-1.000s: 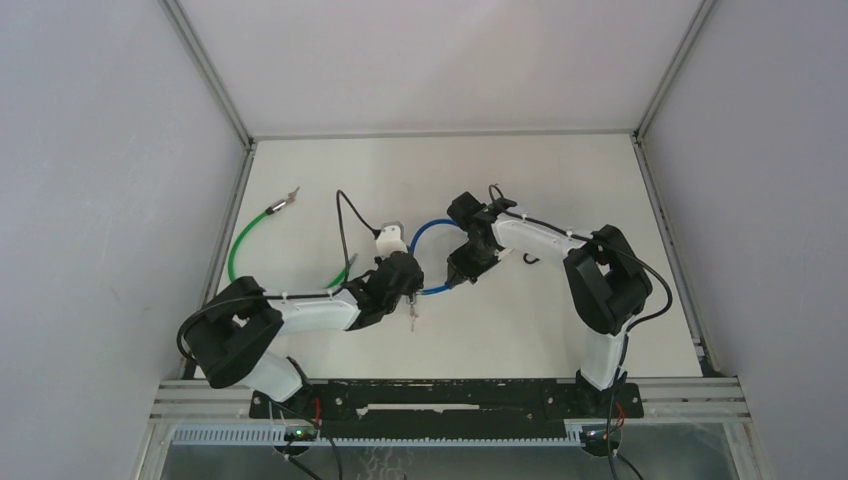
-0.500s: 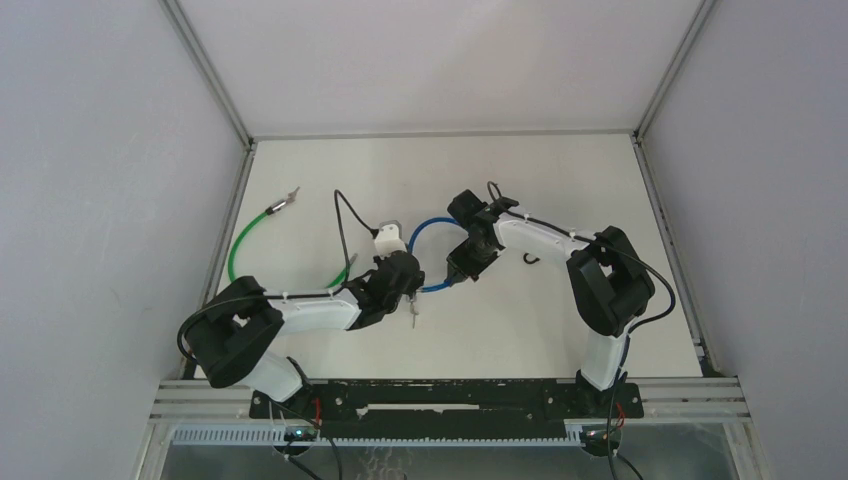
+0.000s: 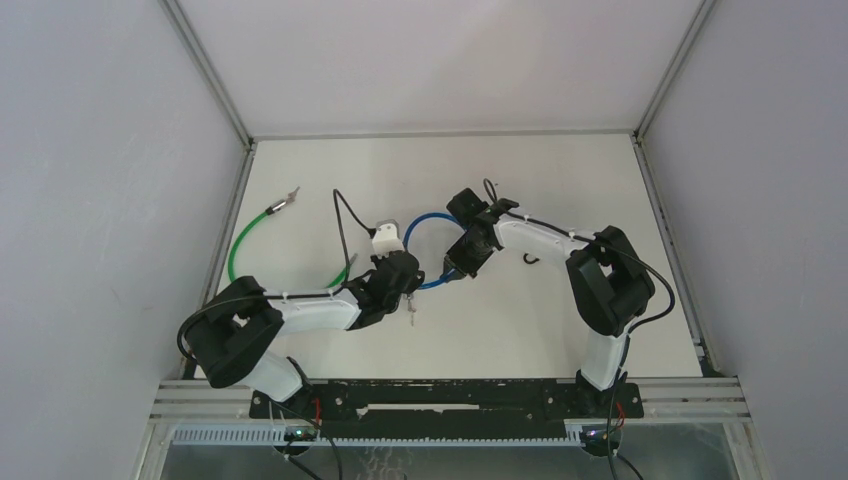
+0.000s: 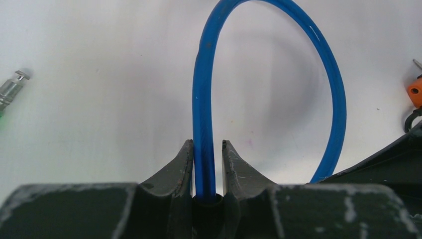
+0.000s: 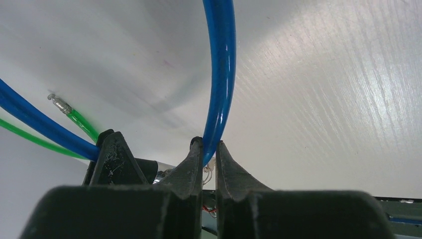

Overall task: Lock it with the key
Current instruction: Lock the lock.

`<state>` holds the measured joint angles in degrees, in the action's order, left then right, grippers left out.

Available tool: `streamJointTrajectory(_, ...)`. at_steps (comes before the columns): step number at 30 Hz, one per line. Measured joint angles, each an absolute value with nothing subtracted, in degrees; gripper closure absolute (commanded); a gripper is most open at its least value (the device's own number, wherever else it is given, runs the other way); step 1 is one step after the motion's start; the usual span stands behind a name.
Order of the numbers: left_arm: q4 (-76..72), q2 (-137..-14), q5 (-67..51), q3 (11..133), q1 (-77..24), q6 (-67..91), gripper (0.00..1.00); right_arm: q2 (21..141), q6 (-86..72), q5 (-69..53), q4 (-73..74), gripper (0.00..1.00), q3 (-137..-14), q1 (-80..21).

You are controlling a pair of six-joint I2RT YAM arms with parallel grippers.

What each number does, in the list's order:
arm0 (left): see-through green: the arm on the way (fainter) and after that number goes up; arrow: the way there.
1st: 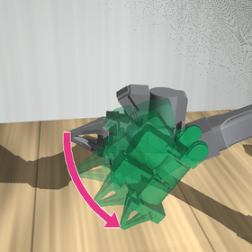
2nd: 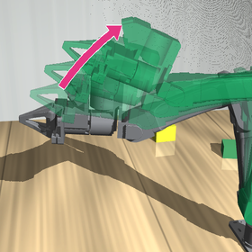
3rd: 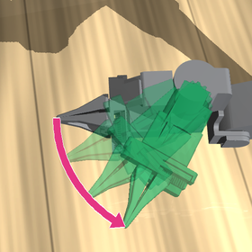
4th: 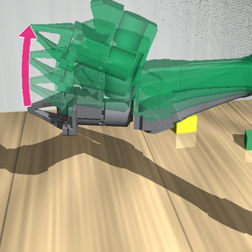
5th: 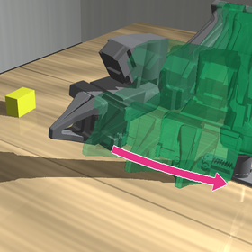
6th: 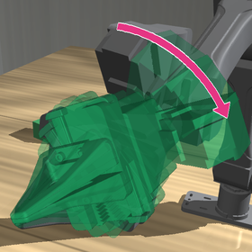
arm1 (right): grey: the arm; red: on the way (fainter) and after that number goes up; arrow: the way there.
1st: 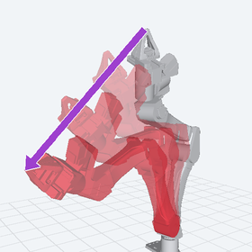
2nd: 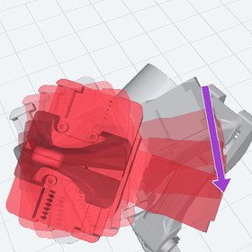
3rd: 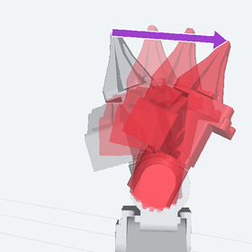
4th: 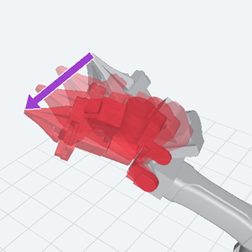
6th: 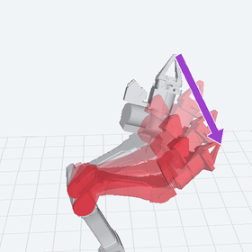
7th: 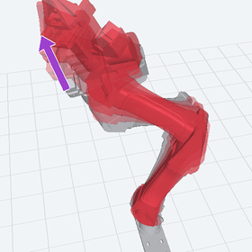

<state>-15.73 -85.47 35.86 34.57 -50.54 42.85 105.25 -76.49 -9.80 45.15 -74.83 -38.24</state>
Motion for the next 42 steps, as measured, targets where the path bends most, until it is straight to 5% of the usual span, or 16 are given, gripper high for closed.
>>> streamJointTrajectory(14,-15.7,-85.5,36.8,34.6,-50.7,41.5,1.0,102.5,-73.3,-12.7,33.9,0.67,-67.5,-38.3)
streamJointTrajectory(26,-15.7,-85.5,37.2,34.6,-50.9,41.4,1.0,93.3,-71.9,-12.6,26.4,0.39,-59.6,-37.5)
streamJointTrajectory(42,-16.7,-83.9,34.8,34.6,-50.0,44.4,1.0,58.1,-59.6,-4.3,19.3,0.46,-41.7,-33.5)
